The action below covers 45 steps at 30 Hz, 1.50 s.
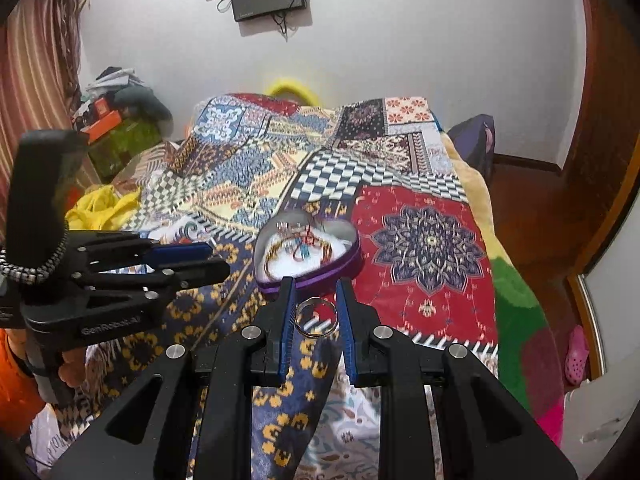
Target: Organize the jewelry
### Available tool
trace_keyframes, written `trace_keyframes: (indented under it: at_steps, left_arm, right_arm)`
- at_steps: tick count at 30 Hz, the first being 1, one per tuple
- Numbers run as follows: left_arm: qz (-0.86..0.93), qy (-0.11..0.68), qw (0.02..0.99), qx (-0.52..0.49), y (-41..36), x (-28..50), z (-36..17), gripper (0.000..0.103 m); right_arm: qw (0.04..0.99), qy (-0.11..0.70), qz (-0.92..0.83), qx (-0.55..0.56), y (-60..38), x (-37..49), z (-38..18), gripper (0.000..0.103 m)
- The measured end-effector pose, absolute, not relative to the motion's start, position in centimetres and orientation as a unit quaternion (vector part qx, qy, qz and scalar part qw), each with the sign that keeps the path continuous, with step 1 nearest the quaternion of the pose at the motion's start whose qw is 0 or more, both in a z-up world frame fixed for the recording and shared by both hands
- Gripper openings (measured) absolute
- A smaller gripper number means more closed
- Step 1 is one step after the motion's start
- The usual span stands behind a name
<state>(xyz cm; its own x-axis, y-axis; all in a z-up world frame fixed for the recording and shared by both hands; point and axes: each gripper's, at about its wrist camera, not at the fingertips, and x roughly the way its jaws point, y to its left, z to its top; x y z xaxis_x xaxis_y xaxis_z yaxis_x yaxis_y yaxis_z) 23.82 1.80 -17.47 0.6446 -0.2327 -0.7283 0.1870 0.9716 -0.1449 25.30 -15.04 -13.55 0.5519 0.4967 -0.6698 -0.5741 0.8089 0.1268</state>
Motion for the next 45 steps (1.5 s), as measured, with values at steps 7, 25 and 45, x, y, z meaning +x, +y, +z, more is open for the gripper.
trace_keyframes:
  at_steps: [7,25,45]
  left_arm:
    - [-0.116,0.390,0.913,-0.027,1.9,25.4,-16.2,0.025]
    - [-0.139,0.423,0.895,-0.026,1.0,28.6,-20.0,0.025]
    - [-0.092,0.377,0.921,-0.029,3.9,24.8,-14.8,0.026]
  right_arm:
    - [0.883,0.351,0.310,-0.031,-13.8,27.3,-12.2,0.018]
    - [0.859,0.392,0.329,-0.033,-10.7,30.6,-14.2,0.019]
    - [0.881,0.356,0.308,-0.051,-12.9,27.1,-10.5,0.022]
